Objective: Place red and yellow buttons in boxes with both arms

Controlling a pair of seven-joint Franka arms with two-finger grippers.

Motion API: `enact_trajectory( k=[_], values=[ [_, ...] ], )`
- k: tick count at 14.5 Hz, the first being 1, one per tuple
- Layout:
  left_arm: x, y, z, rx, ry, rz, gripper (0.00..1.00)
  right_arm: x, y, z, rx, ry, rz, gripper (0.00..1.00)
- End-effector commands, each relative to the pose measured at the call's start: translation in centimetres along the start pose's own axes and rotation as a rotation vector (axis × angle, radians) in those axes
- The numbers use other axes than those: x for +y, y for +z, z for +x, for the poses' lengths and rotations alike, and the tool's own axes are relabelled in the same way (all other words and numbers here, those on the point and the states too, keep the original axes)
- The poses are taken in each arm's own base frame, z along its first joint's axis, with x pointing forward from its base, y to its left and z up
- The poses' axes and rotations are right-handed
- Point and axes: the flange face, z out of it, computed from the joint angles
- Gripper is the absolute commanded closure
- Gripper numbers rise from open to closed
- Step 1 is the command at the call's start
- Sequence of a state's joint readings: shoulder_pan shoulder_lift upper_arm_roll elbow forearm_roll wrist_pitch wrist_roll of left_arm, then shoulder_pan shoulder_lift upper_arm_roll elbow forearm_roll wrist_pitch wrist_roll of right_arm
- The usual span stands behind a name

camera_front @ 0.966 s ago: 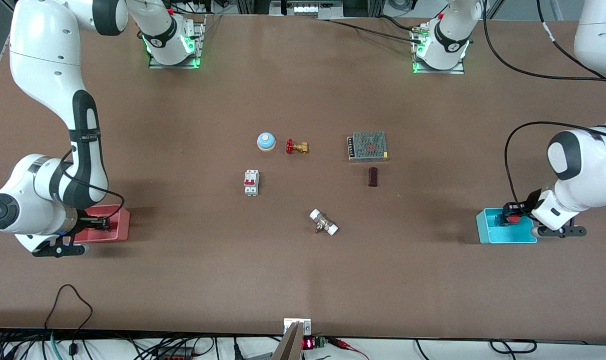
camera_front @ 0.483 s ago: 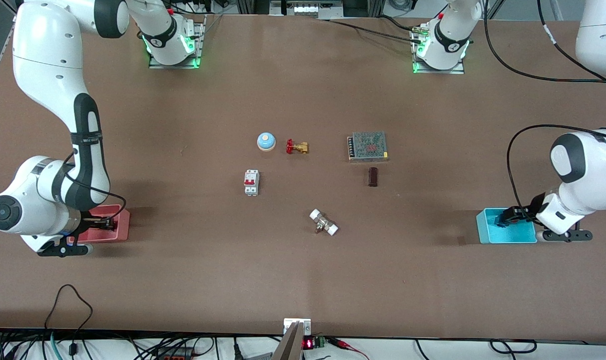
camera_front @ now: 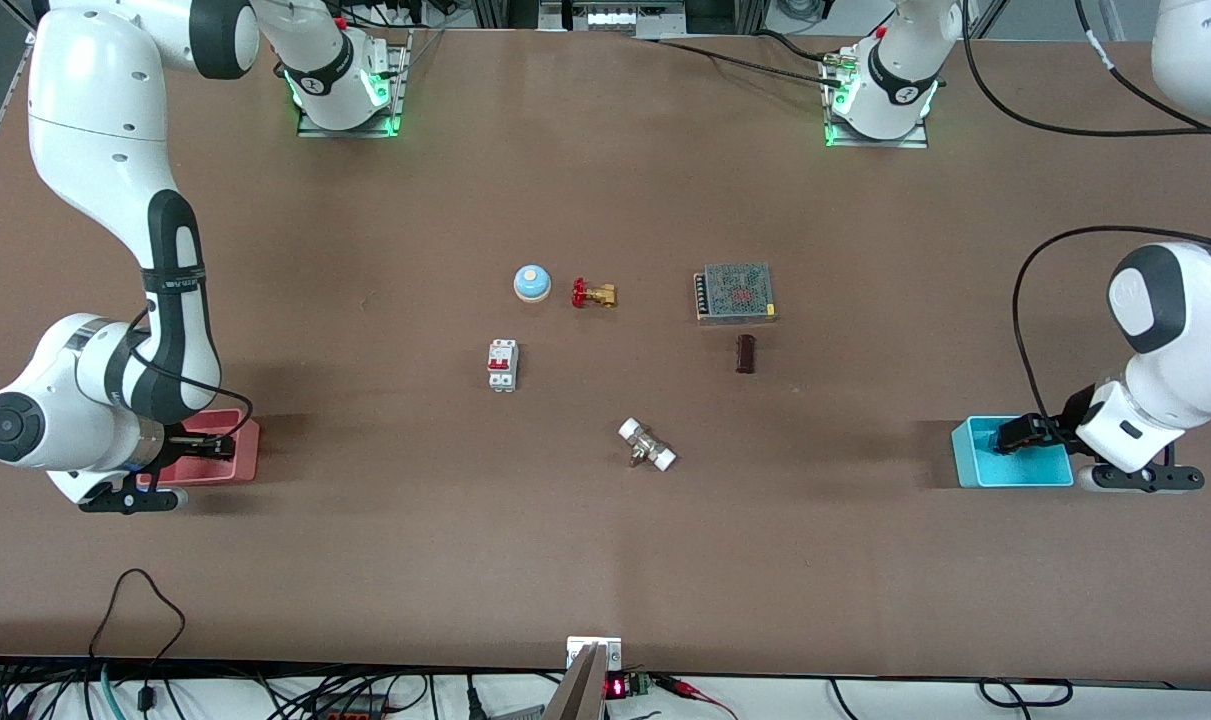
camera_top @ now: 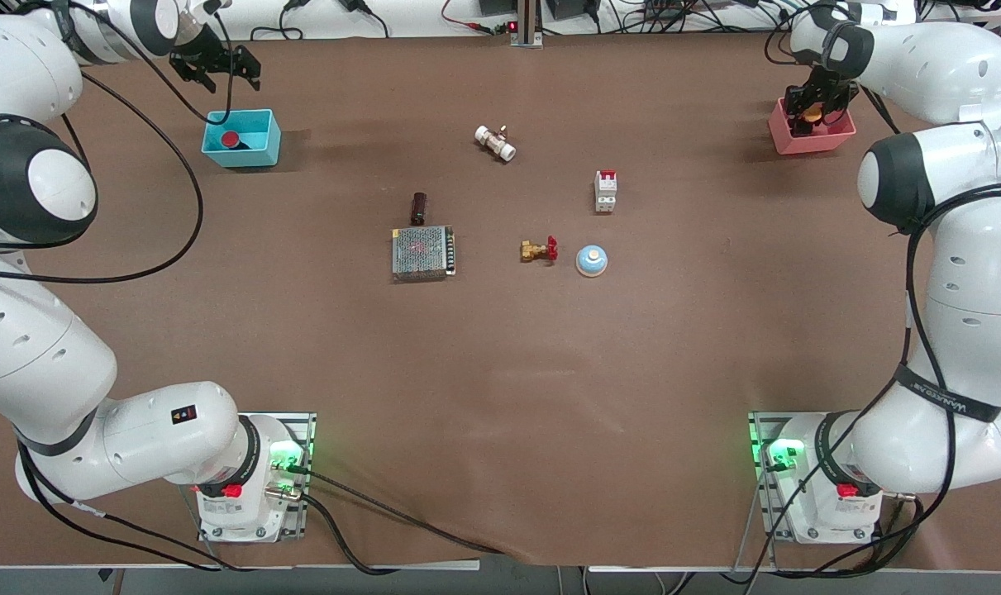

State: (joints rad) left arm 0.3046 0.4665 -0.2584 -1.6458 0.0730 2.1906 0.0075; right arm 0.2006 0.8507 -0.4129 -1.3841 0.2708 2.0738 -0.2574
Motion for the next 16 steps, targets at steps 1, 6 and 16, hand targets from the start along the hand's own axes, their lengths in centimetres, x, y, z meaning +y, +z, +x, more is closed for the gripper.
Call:
enact_trajectory(
  k=[1, 6, 16],
  values=[
    [3.3, -3.6, -1.3, -0.021, -0.023, 0.017, 0.00, 0.2, -0.6, 0.5, 0.014, -0.013, 0.027, 0.00],
    [6.3, -11.2, -3.8, -0.020, -0.024, 0.057, 0.00, 0.4, -3.4, 0.2, 0.025, -0.013, 0.033, 0.00],
    [8.0, -22.1, -9.3, -0.042, 0.086, 0.118, 0.00, -1.6, -23.5, -5.4, 0.085, -0.052, 0.160, 0.00]
  ],
)
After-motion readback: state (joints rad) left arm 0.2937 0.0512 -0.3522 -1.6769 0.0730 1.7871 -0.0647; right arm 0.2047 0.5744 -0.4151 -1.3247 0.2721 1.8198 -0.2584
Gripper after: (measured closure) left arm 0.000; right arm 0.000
